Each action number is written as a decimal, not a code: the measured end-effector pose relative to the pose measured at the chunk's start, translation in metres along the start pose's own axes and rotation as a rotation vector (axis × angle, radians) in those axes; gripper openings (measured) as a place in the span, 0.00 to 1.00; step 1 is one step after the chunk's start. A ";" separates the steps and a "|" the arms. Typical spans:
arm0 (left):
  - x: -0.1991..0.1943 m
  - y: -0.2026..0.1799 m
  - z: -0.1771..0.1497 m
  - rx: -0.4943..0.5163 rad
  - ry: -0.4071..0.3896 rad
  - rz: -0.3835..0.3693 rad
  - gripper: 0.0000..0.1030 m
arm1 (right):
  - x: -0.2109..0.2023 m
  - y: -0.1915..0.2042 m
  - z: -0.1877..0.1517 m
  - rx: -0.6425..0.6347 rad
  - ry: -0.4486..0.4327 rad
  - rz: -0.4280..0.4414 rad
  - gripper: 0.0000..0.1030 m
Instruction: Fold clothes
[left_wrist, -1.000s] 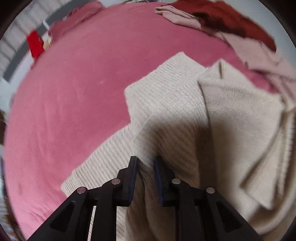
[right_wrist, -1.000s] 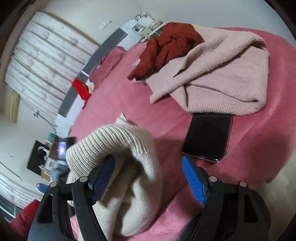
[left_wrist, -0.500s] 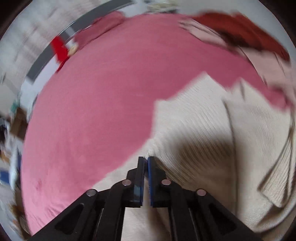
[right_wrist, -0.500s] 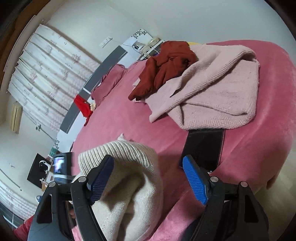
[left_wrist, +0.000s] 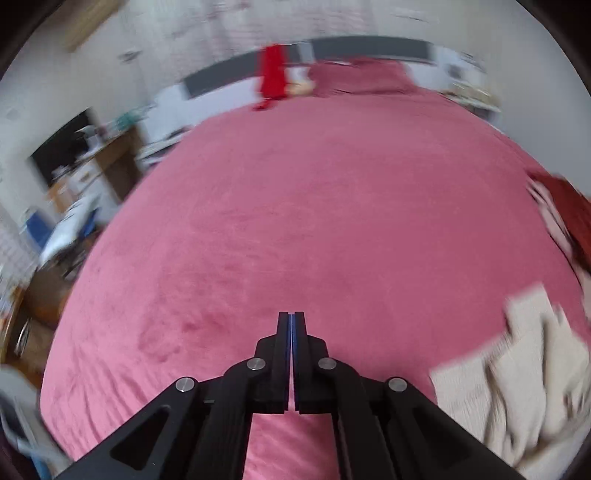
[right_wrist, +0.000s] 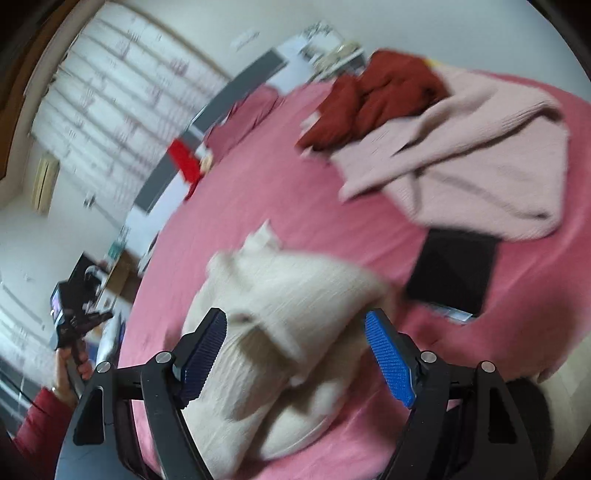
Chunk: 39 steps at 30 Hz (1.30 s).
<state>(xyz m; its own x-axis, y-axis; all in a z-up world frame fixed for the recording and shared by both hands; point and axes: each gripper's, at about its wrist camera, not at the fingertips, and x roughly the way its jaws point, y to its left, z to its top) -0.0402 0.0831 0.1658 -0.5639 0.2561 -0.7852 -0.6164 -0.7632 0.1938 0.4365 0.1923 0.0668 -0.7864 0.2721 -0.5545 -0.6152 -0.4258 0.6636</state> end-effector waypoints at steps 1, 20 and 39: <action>-0.001 -0.011 -0.005 0.038 0.014 -0.048 0.11 | 0.002 0.004 -0.004 0.018 0.016 0.029 0.77; 0.071 -0.273 -0.075 0.614 0.134 0.043 0.00 | 0.063 0.020 -0.025 0.018 0.187 -0.142 0.76; -0.055 -0.044 -0.177 -0.075 0.116 -0.201 0.02 | 0.084 0.328 0.073 -0.479 0.133 0.534 0.18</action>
<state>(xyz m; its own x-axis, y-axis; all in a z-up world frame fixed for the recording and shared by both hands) 0.1150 -0.0027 0.0966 -0.3640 0.3408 -0.8668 -0.6653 -0.7464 -0.0141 0.1651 0.1382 0.2744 -0.9404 -0.1728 -0.2929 -0.0335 -0.8101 0.5854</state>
